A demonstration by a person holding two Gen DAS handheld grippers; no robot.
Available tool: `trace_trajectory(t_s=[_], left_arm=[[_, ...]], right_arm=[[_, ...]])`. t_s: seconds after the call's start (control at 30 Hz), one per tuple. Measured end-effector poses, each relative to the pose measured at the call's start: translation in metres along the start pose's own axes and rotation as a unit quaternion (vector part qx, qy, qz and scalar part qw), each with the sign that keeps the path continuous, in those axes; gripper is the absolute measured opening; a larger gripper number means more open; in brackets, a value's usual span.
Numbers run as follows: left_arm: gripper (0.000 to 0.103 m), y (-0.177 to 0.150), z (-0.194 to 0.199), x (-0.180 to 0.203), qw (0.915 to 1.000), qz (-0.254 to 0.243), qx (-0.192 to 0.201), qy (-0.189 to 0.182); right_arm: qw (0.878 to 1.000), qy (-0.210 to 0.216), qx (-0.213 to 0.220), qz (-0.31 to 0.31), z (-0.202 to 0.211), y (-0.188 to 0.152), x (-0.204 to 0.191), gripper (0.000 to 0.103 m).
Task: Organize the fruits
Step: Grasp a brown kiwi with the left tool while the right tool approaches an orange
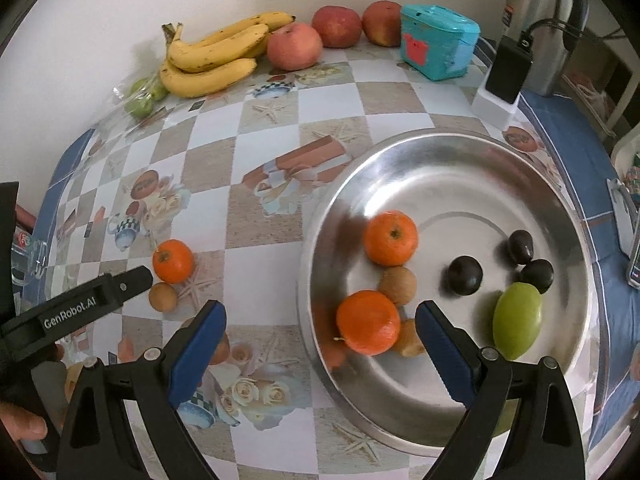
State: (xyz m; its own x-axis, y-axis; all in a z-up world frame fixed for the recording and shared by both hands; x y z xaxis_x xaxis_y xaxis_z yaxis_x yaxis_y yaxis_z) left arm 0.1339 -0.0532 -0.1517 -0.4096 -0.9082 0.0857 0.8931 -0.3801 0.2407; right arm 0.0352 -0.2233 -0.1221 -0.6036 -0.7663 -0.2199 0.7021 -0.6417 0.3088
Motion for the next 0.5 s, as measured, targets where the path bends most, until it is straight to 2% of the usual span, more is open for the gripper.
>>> trace_trajectory(t_s=[0.2,0.23,0.27,0.4,0.43,0.5], left_arm=[[0.076,-0.002,-0.008,0.019,0.9993,-0.036,-0.011,0.0],[0.071,-0.003,-0.01,0.022,0.9991,-0.04,-0.014,0.0],[0.067,-0.003,-0.012,0.022,0.999,-0.042,-0.017,-0.001],[0.06,-0.002,-0.017,0.026,0.9985,-0.051,-0.02,0.0],[0.053,-0.002,-0.016,0.027,0.9985,-0.052,-0.019,-0.001],[0.051,-0.001,-0.017,0.03,0.9985,-0.051,-0.018,-0.005]], right_arm=[[1.0,0.0,0.0,-0.009,0.001,0.001,0.004,0.096],[1.0,0.0,0.0,-0.01,0.001,0.001,0.005,0.096],[1.0,-0.001,-0.001,-0.011,0.0,0.001,0.006,0.096],[1.0,-0.002,-0.002,-0.013,0.0,0.001,0.007,0.096],[1.0,-0.002,-0.002,-0.013,0.0,0.001,0.008,0.096],[1.0,-0.003,-0.003,-0.014,-0.001,0.0,0.008,0.096]])
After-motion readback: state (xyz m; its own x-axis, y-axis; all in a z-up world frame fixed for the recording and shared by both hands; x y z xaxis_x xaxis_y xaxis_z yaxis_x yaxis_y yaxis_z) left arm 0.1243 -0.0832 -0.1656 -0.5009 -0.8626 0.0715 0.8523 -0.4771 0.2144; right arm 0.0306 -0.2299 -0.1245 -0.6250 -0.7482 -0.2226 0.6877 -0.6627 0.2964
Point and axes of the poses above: each gripper's, at about its wrist camera, not at the fingertips, and z roughly against the way its jaws point, x to its right, y to its top, the point moved 10 cm from there along -z, roughly the way its jaws point, and after that the axes turned 11 degrees about -z, right-handed, at the moved point
